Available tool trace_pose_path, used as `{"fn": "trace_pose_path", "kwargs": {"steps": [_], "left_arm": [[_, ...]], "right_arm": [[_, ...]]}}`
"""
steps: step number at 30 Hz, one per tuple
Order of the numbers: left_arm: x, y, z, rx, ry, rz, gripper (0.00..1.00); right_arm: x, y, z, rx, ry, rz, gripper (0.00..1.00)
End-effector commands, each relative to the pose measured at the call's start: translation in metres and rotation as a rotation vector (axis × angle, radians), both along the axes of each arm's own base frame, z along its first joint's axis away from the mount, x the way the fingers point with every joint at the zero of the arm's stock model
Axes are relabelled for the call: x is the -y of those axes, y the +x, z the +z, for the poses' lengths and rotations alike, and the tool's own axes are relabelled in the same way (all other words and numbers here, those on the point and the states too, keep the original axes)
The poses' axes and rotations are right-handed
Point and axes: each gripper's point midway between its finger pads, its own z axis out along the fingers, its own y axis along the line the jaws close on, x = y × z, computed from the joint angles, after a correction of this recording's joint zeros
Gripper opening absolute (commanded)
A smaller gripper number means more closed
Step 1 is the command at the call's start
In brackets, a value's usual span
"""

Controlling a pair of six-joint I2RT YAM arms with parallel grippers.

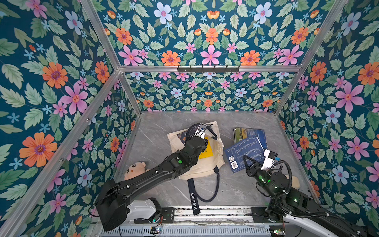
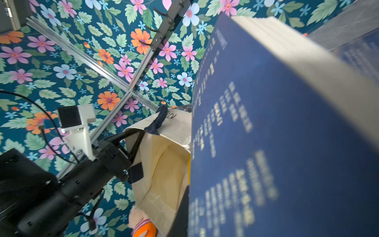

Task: Take out the books from the canvas bag
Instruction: Place the book on the book.

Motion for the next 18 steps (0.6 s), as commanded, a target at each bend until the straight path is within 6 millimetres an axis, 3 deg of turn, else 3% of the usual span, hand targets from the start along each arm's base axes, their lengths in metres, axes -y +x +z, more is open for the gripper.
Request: {"fn": "trace_pose_path", "kwargs": {"steps": [1,11,18], "left_arm": [[-0.002,0.0,0.009,0.033,-0.009,-0.009,0.0],[-0.008,-0.002,0.011,0.056,-0.02,-0.002,0.0],[-0.008,0.002,0.008,0.032,-0.049,0.037,0.0]], "right_arm": [[0.028,0.009,-0.013,-0.021,-0.053,-0.149,0.0],[0.071,0.031,-0.075,-0.183,0.108,-0.315,0.0],[0.088,0.042,-0.099,-0.201,0.152,-0.423,0.0]]}}
